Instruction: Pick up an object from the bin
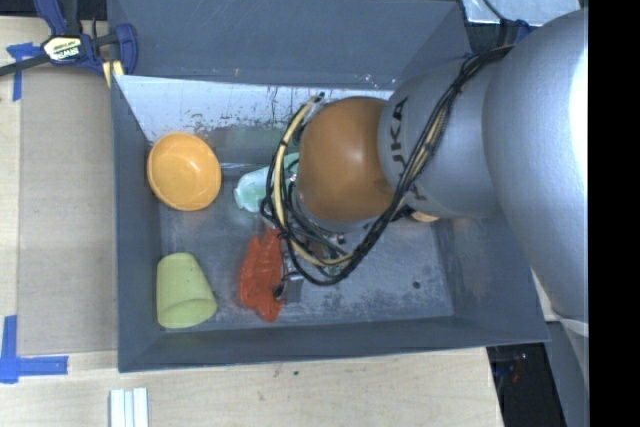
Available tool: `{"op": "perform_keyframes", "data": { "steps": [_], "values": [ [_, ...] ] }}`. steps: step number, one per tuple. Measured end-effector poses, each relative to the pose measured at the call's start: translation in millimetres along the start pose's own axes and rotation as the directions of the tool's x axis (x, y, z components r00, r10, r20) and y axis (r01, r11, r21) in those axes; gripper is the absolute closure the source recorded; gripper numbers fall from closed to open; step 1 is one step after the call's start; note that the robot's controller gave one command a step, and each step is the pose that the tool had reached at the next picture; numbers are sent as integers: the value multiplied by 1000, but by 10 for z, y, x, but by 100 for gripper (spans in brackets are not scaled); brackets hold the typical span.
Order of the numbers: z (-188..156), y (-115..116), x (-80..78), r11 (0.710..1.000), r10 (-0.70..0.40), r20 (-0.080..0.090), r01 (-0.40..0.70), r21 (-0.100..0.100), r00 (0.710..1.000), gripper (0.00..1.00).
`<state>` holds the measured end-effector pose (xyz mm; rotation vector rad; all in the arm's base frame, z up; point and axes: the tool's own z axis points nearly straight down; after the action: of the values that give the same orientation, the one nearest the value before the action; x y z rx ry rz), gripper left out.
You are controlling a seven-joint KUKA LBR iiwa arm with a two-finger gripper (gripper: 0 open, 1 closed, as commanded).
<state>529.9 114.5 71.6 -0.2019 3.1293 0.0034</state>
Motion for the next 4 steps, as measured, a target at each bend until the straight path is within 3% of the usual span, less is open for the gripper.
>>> {"op": "perform_keyframes", "data": {
  "steps": [1,2,3,4],
  "values": [
    [-3,48,32,999,-36,-1,36,1,999,0],
    [-64,200,278,943,-332,49,332,10,942,100],
    [-64,200,277,944,-331,49,331,10,942,100],
    [-281,193,287,944,-330,45,330,9,943,100]
  ]
}}
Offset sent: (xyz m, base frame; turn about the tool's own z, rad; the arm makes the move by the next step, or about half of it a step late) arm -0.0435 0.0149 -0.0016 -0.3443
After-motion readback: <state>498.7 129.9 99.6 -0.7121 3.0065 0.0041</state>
